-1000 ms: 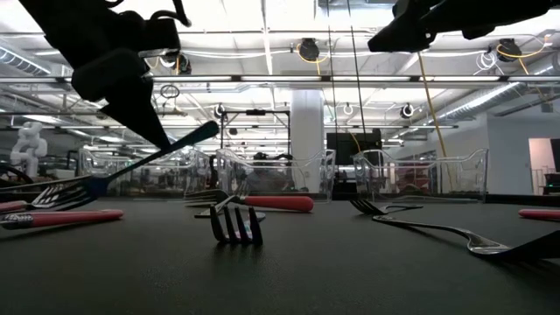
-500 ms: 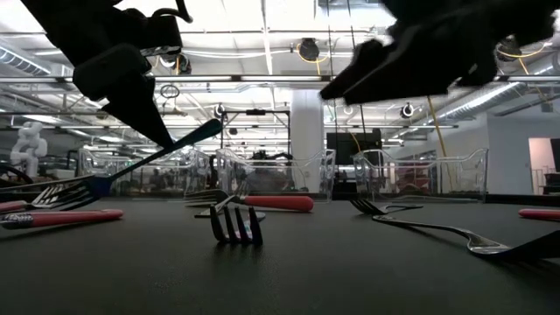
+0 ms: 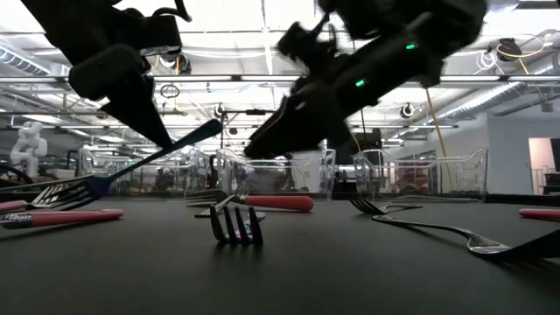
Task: Sort silverware by color (type)
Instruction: Put the blue fork into the right transparent bin
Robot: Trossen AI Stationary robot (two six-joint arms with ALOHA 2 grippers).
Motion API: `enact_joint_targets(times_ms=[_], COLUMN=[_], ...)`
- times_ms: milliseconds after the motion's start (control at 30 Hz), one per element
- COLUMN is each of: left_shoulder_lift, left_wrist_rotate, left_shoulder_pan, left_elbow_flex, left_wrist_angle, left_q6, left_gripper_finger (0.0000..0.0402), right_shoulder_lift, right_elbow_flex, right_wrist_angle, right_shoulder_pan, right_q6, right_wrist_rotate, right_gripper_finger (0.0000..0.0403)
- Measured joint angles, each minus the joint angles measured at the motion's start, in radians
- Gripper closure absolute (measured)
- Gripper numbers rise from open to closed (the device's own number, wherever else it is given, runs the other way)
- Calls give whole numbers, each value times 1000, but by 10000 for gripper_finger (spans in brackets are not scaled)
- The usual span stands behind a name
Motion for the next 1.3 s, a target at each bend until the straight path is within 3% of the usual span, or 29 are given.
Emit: enact_joint_targets(times_ms=[333,600,733,1067,1167,1300], left_shoulder_lift=[0,0,0,0,0,0], left_wrist_rotate=[14,20,20,40,40,42], left_shoulder_pan=[-4,-16,-18,-18,-18,-18], left_elbow_flex=[0,0,0,0,0,0], left_wrist_angle=[2,6,9,21,26,26], left_q6=[-2,-7,-8,-5,-1,0], left_gripper_finger=[402,402,402,402,402,402], right_shoulder_lift=[148,164,164,164,164,164], right_elbow_flex=[251,298,298,298,298,298], right_wrist_angle=[-102,-146,-151,-164,-163,-162], right_shoulder_pan=[-40,-50,-51,-51,-51,-51], right_q6=[-33,-69,-66,-66,-66,-67], right_wrist_rotate=[-14,-28,-69,-78,-78,-78], right_gripper_finger=[65,75,123,318,347,354])
